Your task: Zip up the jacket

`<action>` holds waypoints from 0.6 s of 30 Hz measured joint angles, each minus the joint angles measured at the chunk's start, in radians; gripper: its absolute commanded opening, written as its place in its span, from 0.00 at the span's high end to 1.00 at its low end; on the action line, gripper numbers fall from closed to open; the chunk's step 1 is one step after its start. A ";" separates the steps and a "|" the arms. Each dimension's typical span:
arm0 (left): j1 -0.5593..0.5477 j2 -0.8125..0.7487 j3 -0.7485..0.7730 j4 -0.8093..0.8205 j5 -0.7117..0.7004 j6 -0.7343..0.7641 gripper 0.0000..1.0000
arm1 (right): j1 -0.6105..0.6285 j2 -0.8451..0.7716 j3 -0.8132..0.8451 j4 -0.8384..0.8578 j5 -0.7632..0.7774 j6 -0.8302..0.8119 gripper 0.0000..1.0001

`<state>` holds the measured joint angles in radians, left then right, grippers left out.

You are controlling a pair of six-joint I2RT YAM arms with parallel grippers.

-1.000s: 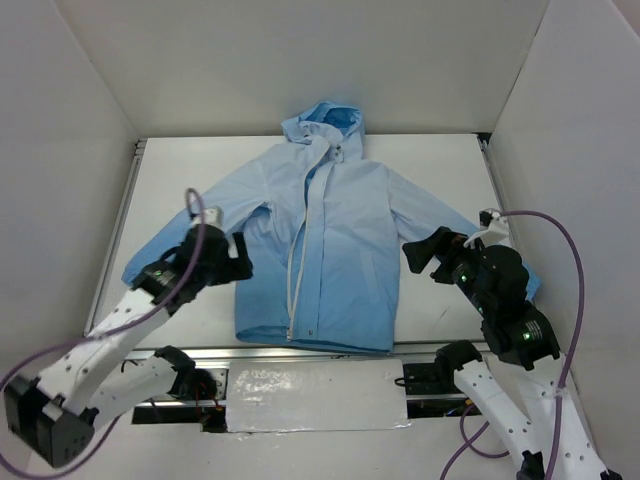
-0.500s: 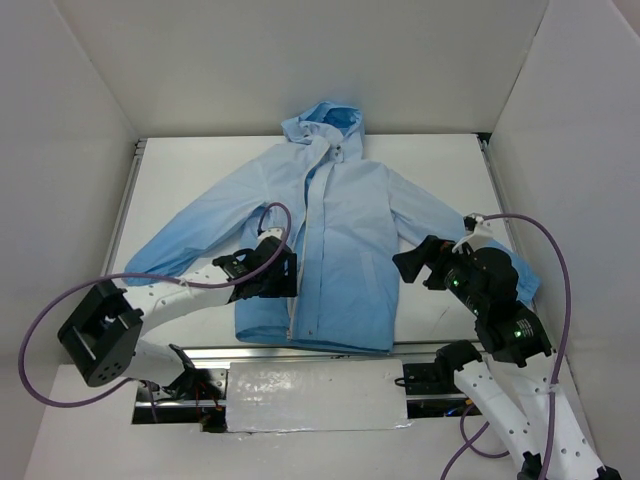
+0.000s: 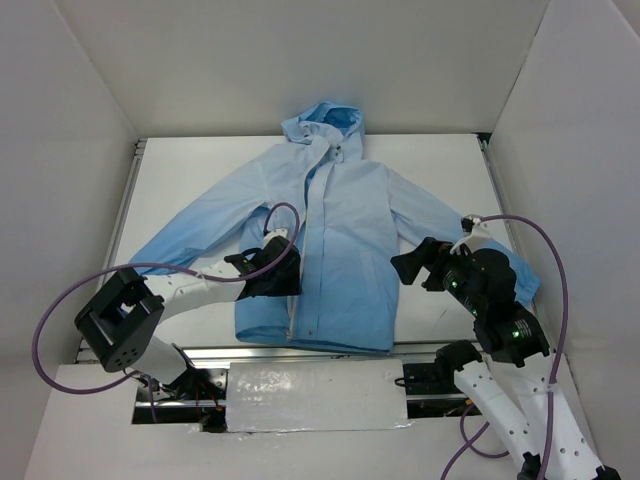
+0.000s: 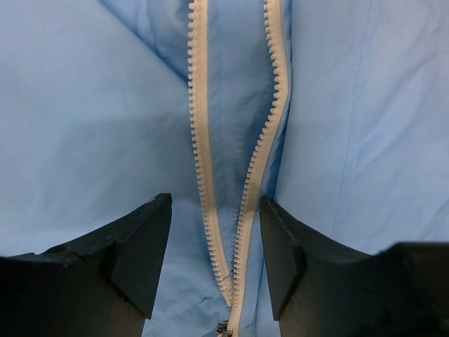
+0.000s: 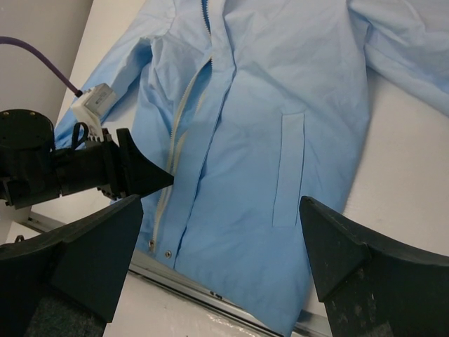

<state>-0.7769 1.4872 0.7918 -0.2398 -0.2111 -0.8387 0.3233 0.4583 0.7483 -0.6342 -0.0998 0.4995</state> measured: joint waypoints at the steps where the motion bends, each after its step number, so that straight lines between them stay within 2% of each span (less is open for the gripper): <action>1: 0.000 0.000 0.000 0.003 0.000 -0.004 0.35 | 0.000 0.000 -0.004 0.001 -0.003 0.000 0.00; 4: 0.000 -0.001 -0.005 0.018 0.000 -0.008 0.31 | 0.000 0.000 -0.008 0.001 -0.011 -0.002 0.00; 5: 0.000 -0.004 -0.009 0.022 0.000 -0.008 0.26 | 0.000 0.000 -0.009 0.002 -0.014 -0.003 0.00; 8: 0.000 -0.031 -0.024 0.021 -0.001 -0.018 0.20 | 0.000 0.001 -0.013 0.008 -0.036 -0.007 0.03; 11: 0.000 -0.092 -0.027 0.003 -0.008 -0.031 0.19 | 0.001 0.019 -0.024 0.026 -0.095 -0.006 0.12; 14: 0.000 -0.193 -0.027 -0.030 -0.045 -0.042 0.20 | 0.015 0.067 -0.051 0.072 -0.158 0.021 0.15; 18: -0.001 -0.362 -0.022 -0.142 -0.167 -0.091 0.21 | 0.126 0.126 -0.141 0.166 -0.165 0.121 0.23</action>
<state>-0.7776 1.1252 0.7696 -0.3817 -0.3786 -0.9298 0.4496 0.5846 0.6071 -0.4679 -0.2649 0.6209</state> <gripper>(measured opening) 0.797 0.796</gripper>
